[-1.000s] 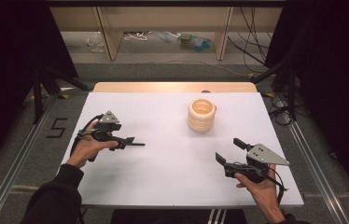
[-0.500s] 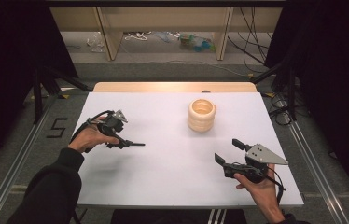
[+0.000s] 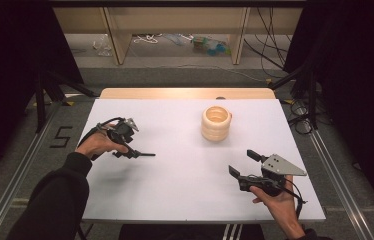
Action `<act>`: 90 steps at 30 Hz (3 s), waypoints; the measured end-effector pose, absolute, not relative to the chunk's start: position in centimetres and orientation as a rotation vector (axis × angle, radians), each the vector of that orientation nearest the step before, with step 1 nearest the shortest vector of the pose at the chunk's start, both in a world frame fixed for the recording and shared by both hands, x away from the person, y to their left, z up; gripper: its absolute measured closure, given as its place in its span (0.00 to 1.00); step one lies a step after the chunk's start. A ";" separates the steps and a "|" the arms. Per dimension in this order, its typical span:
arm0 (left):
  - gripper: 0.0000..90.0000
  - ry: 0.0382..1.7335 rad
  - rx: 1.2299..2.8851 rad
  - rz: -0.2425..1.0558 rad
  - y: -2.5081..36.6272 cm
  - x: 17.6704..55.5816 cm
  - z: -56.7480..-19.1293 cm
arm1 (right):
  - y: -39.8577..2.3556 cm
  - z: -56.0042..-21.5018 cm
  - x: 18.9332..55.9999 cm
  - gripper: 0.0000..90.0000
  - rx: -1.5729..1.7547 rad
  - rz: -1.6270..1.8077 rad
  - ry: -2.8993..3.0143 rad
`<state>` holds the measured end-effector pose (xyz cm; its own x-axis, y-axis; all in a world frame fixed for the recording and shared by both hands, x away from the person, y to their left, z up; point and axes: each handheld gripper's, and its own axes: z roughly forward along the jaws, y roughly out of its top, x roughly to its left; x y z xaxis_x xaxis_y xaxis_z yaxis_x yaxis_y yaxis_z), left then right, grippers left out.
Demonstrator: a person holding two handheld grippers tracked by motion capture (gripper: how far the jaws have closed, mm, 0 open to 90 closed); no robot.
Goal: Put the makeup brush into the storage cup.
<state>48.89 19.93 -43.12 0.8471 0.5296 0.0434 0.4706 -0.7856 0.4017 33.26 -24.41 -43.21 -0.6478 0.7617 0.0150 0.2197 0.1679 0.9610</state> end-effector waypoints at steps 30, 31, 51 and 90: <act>0.45 0.674 2.857 0.105 19.5 50.8 -45.1 | -24.3 -43.3 33.3 0.21 0.896 1.490 2.007; 0.47 0.668 2.861 0.106 19.5 50.9 -45.1 | -24.2 -43.4 33.4 0.21 0.866 1.502 1.984; 0.64 0.654 2.898 0.077 19.9 51.2 -45.5 | -24.1 -43.3 33.3 0.21 0.855 1.471 2.019; 0.93 0.754 2.926 0.025 19.7 51.4 -45.8 | -23.9 -43.5 33.3 0.22 0.844 1.481 2.027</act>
